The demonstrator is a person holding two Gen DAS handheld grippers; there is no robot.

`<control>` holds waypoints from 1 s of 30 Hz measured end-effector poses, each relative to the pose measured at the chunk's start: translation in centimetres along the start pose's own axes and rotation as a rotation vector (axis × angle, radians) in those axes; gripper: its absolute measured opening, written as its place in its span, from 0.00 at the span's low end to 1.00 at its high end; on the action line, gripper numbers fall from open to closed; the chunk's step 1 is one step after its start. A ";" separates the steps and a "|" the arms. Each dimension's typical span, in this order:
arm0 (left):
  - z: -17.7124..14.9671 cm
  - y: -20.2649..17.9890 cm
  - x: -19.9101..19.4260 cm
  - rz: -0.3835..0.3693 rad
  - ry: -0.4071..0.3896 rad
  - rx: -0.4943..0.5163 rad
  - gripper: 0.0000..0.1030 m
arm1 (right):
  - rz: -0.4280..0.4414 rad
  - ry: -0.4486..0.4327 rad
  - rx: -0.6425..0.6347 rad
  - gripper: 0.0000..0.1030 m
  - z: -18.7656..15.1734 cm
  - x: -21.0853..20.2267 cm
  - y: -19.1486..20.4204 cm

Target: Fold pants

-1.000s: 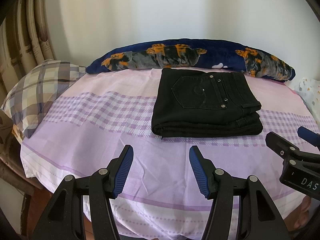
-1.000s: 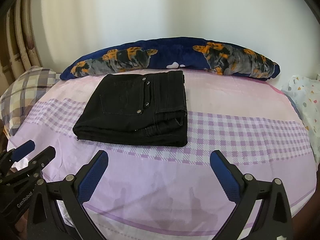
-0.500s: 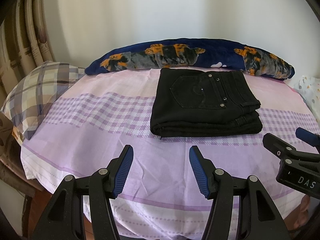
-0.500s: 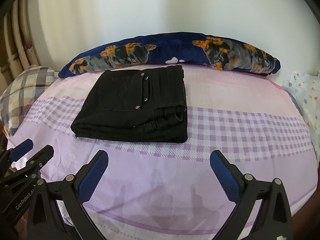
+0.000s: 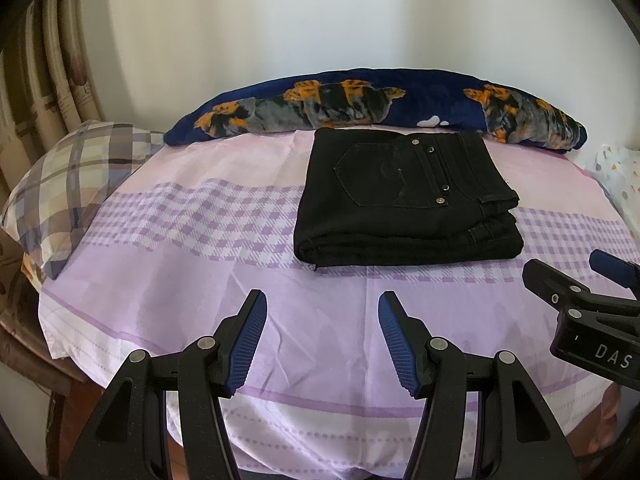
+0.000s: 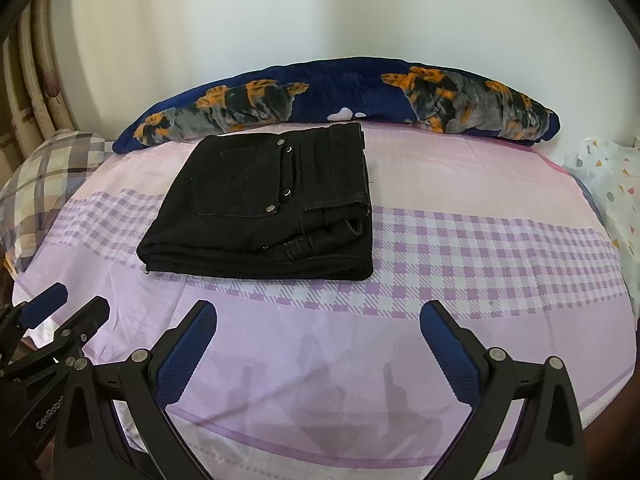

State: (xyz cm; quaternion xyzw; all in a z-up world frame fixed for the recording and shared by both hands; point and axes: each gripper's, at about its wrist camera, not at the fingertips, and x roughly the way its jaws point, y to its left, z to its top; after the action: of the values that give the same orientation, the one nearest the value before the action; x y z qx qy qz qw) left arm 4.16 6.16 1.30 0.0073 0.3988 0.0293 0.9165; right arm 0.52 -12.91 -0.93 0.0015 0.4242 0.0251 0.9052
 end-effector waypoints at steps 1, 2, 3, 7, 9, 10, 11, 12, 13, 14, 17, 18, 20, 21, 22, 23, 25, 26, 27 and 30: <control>0.0 0.0 0.0 0.000 0.000 0.001 0.57 | -0.001 0.001 -0.001 0.98 0.0 0.1 -0.1; 0.0 0.0 0.1 0.000 0.003 0.001 0.57 | -0.004 0.002 -0.002 0.98 -0.1 0.1 -0.1; 0.0 0.0 0.2 0.000 0.004 0.002 0.57 | -0.005 0.003 -0.003 0.98 0.0 0.2 -0.1; 0.1 -0.1 0.6 -0.001 0.007 0.008 0.57 | -0.010 0.011 -0.010 0.98 -0.1 0.4 -0.1; 0.1 -0.1 0.5 -0.002 0.008 0.008 0.57 | -0.010 0.016 -0.011 0.98 -0.1 0.4 -0.1; 0.1 -0.1 0.5 -0.002 0.008 0.007 0.57 | -0.007 0.016 -0.011 0.98 -0.1 0.4 -0.1; 0.0 -0.1 0.5 -0.002 0.008 0.009 0.57 | -0.007 0.015 -0.012 0.98 -0.1 0.5 0.0; 0.0 -0.2 0.5 -0.001 0.008 0.010 0.57 | -0.012 0.016 -0.013 0.98 -0.1 0.5 0.0; 0.0 -0.2 0.5 -0.002 0.009 0.010 0.57 | -0.009 0.015 -0.012 0.98 -0.1 0.4 0.0; 0.0 -0.2 0.6 -0.003 0.011 0.012 0.57 | -0.007 0.016 -0.011 0.98 -0.1 0.4 -0.1; -0.1 -0.2 0.7 -0.006 0.016 0.018 0.57 | -0.008 0.017 -0.010 0.98 -0.1 0.5 0.0; 0.0 -0.1 0.9 -0.008 0.017 0.021 0.57 | -0.008 0.018 -0.009 0.98 -0.1 0.5 -0.1; 0.0 -0.1 0.9 -0.010 0.017 0.029 0.57 | -0.008 0.018 -0.009 0.98 -0.2 0.5 0.0; 0.0 -0.1 1.0 -0.011 0.017 0.032 0.57 | -0.008 0.019 -0.009 0.98 -0.2 0.5 0.0; 0.0 0.0 1.0 -0.013 0.017 0.033 0.57 | -0.009 0.020 -0.010 0.98 -0.2 0.6 0.0; 0.0 -0.1 1.0 -0.012 0.017 0.033 0.57 | -0.009 0.020 -0.012 0.98 -0.2 0.6 -0.1; -0.1 0.1 1.0 -0.012 0.015 0.033 0.57 | -0.010 0.020 -0.012 0.98 -0.3 0.6 -0.1; 0.0 -0.1 1.1 -0.012 0.017 0.035 0.57 | -0.009 0.020 -0.010 0.98 -0.2 0.6 -0.1; -0.1 0.0 1.0 -0.011 0.017 0.034 0.57 | -0.009 0.021 -0.010 0.98 -0.3 0.6 -0.1; -0.1 0.1 1.0 -0.013 0.016 0.037 0.57 | -0.010 0.020 -0.010 0.98 -0.2 0.6 -0.1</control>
State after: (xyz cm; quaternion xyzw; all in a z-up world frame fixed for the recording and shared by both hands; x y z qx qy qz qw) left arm 4.77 6.33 0.46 0.0214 0.4067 0.0160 0.9132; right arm 0.74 -12.96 -1.50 -0.0055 0.4329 0.0227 0.9011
